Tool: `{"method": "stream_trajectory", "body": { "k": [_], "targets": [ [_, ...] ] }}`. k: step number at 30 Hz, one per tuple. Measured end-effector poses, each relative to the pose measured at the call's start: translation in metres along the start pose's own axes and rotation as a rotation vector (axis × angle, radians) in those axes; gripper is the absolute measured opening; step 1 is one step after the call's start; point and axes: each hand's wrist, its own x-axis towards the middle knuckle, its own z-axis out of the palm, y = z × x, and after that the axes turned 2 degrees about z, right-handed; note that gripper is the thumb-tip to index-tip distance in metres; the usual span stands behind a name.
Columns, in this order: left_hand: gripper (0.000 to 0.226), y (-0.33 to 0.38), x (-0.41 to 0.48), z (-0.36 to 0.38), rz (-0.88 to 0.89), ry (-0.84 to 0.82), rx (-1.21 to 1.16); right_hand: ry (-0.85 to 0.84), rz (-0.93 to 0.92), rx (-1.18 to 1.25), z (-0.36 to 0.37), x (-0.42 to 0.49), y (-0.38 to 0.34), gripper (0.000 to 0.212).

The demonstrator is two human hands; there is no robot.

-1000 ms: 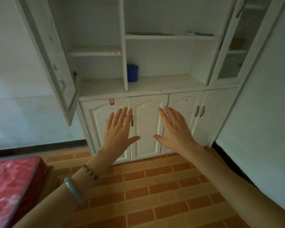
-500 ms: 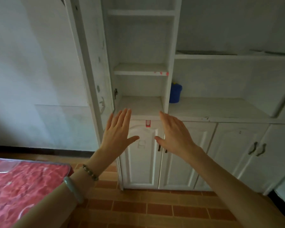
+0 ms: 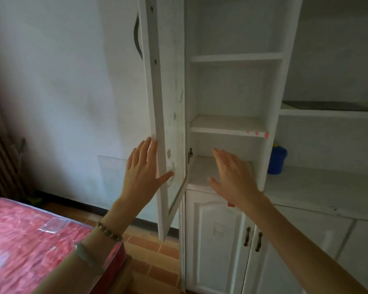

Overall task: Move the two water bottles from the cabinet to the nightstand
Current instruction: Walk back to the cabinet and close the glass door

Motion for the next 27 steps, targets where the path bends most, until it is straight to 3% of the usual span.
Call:
{"method": "stream_trajectory", "body": {
  "k": [5, 10, 21, 27],
  "targets": [
    [0.095, -0.027, 0.013, -0.014, -0.095, 0.025, 0.086, 0.03, -0.09, 0.057, 0.003, 0.031, -0.011, 0.073],
    [0.084, -0.03, 0.037, -0.012, -0.061, 0.016, 0.138, 0.069, -0.146, 0.096, 0.006, 0.05, -0.011, 0.073],
    [0.092, -0.005, 0.044, 0.013, -0.035, 0.047, -0.095, 0.075, -0.14, 0.087, 0.012, 0.042, 0.028, 0.073],
    [0.076, 0.04, 0.051, 0.021, 0.093, 0.093, -0.111, 0.115, -0.128, 0.069, 0.001, 0.034, 0.053, 0.071]
  ]
}}
